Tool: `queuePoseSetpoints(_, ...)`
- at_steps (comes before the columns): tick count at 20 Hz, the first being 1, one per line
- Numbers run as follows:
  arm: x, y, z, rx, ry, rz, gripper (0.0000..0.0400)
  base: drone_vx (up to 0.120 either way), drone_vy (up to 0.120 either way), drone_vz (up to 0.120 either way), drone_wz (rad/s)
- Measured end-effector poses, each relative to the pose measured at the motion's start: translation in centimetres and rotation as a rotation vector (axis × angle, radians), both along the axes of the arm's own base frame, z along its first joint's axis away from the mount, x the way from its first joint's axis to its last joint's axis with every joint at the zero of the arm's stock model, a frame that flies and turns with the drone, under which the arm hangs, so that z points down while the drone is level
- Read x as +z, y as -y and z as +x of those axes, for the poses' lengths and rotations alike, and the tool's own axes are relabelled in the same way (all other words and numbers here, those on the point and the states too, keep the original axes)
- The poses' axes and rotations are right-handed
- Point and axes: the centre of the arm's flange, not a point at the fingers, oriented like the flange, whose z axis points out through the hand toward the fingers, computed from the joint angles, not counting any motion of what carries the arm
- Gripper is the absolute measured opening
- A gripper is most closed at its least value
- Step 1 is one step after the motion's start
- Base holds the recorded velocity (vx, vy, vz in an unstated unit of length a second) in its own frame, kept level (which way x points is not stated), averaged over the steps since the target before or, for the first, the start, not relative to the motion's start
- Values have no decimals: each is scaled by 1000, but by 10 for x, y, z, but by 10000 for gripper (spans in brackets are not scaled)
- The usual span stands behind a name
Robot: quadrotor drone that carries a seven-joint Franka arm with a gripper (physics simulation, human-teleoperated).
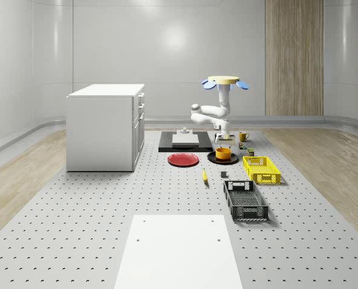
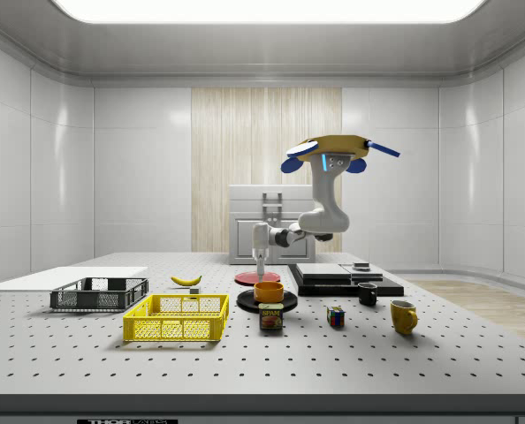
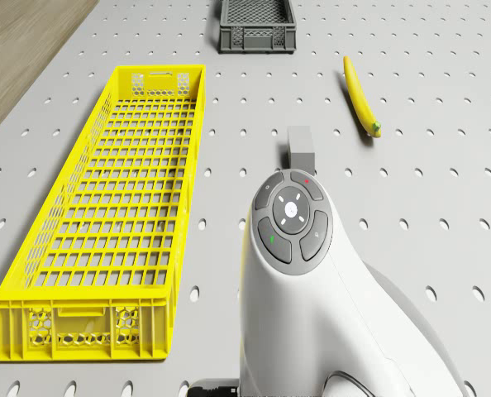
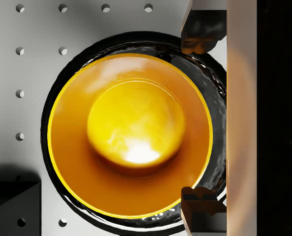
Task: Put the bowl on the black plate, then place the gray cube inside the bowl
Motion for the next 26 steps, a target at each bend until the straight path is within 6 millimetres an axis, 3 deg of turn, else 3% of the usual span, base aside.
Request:
queuePoseSetpoints(6,-1,0,0,0,0,0,400,120,-113,0,0)
queuePoseSetpoints(22,-1,0,0,0,0,0,400,120,0,0,0)
queuePoseSetpoints(26,-1,0,0,0,0,0,400,120,0,-100,0)
